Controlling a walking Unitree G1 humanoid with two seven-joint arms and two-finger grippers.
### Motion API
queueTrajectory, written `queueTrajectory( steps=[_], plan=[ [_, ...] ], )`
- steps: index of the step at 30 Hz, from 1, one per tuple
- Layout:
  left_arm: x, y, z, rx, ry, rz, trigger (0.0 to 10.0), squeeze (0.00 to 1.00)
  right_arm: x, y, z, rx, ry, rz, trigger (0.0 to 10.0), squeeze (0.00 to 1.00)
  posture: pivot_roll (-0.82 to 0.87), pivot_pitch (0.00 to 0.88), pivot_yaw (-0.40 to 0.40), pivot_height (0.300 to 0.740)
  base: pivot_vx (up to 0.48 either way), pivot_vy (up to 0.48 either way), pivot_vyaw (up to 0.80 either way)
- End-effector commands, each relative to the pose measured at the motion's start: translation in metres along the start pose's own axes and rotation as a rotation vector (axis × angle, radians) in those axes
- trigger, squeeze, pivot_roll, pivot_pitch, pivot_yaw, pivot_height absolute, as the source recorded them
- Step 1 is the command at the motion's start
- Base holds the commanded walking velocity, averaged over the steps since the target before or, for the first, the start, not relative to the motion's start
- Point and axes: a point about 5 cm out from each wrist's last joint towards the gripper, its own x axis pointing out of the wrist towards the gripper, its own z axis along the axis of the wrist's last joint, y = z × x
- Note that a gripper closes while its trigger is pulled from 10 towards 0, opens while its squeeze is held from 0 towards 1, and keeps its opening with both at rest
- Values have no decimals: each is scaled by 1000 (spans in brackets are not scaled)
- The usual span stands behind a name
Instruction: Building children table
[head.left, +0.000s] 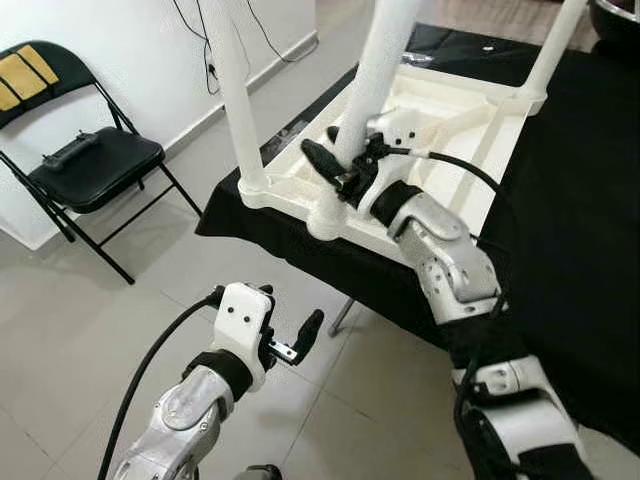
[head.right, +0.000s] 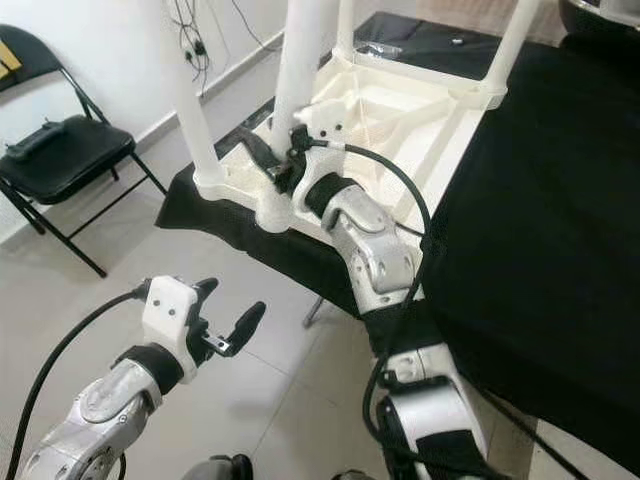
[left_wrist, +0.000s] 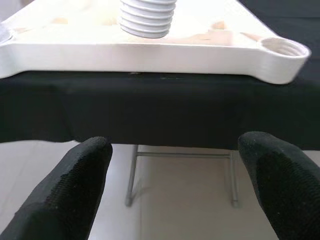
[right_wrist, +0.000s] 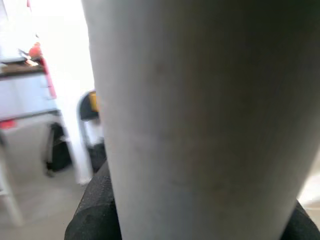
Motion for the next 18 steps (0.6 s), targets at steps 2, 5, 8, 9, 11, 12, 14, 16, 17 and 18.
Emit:
queueTrajectory(
  steps=[2,5,8,9,11,12,14,16,17,18],
  plan=[
    [-2,0,-2,24,10,-13,10000,0,5,-17,4,-52,3,-62,10000,0,133,268,-18,740,0,0,0],
    [-4,0,-3,14,12,-16,10000,0,6,-33,10,-60,-5,-102,10000,0,132,273,-19,740,0,0,0],
    [-7,-6,-4,1,12,-33,10000,0,2,-53,21,-72,-24,-142,10000,0,126,296,-18,740,0,0,0],
    [-7,-6,-4,1,12,-33,10000,0,2,-53,21,-72,-24,-142,10000,0,126,296,-18,740,0,0,0],
    [-10,-9,-3,-1,10,-49,10000,0,-4,-72,34,-76,-48,-165,10000,0,122,305,-19,740,0,0,0],
    [-11,-10,-2,0,9,-52,10000,0,-5,-76,37,-76,-53,-168,10000,0,122,305,-19,740,0,0,0],
    [-12,-10,-1,-1,5,-55,10000,0,-8,-82,44,-59,-78,-149,10000,0,115,318,-18,740,0,0,0],
    [-12,-9,2,3,1,-53,10000,0,-14,-88,53,-40,-111,-109,10000,0,113,326,-18,740,0,0,0],
    [-12,-9,4,6,-5,-49,10000,0,-19,-93,62,-16,-148,-63,10000,0,112,331,-18,740,0,0,0],
    [-12,-9,4,6,-5,-49,10000,0,-19,-93,62,-16,-148,-63,10000,0,112,331,-18,740,0,0,0]
  ],
)
